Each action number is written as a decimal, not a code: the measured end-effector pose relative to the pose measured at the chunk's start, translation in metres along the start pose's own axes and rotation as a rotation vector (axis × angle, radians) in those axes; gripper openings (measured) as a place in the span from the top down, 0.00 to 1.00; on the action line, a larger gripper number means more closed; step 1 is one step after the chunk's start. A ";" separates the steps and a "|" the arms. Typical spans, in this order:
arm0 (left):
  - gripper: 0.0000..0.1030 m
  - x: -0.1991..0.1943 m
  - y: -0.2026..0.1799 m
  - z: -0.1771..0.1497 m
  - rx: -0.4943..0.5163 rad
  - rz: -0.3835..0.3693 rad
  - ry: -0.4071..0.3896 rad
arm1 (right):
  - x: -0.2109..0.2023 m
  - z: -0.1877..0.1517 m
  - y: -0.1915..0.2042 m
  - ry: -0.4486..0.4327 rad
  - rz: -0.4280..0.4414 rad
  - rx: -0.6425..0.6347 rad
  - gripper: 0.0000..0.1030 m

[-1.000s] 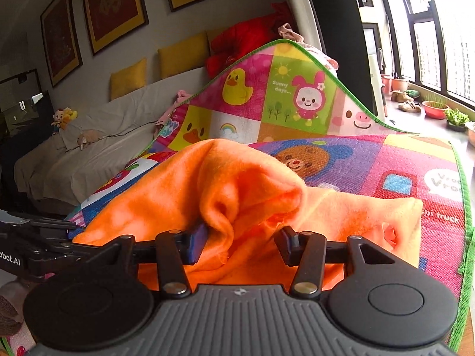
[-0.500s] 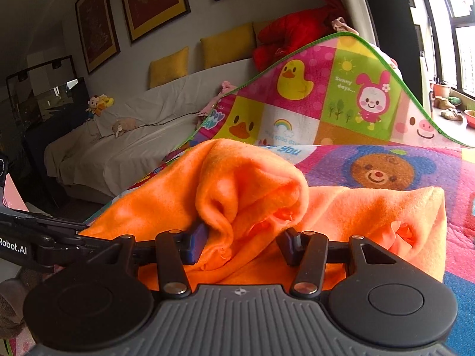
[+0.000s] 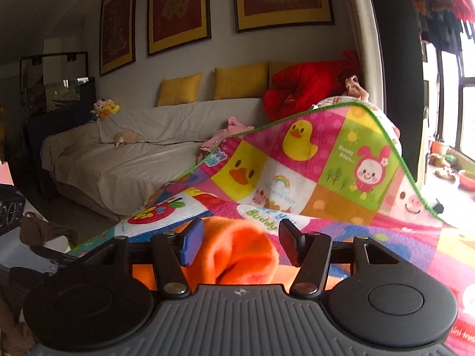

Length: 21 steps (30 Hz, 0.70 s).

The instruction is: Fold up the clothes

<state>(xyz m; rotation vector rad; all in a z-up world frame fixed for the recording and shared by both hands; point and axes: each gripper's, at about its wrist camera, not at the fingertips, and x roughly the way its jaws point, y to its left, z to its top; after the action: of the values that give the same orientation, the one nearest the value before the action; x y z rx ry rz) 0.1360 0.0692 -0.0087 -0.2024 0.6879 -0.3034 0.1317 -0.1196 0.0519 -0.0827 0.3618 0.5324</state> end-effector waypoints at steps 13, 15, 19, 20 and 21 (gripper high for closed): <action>0.31 -0.005 0.003 -0.004 0.017 0.026 0.003 | 0.009 -0.012 -0.007 0.072 -0.091 -0.046 0.48; 0.31 -0.002 0.001 -0.004 0.019 0.024 0.006 | -0.007 -0.010 0.000 0.031 -0.091 -0.107 0.48; 0.31 0.001 -0.002 -0.004 0.024 0.032 0.008 | -0.005 -0.011 0.002 0.082 -0.018 -0.046 0.49; 0.30 0.001 -0.003 -0.004 0.026 0.035 0.008 | 0.003 -0.014 0.000 0.117 -0.016 0.001 0.49; 0.30 0.000 -0.003 -0.004 0.026 0.037 0.008 | 0.011 -0.017 -0.003 0.153 -0.014 0.047 0.48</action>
<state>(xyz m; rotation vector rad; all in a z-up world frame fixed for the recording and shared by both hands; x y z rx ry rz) 0.1325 0.0660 -0.0111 -0.1631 0.6949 -0.2774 0.1365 -0.1192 0.0322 -0.0802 0.5227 0.5049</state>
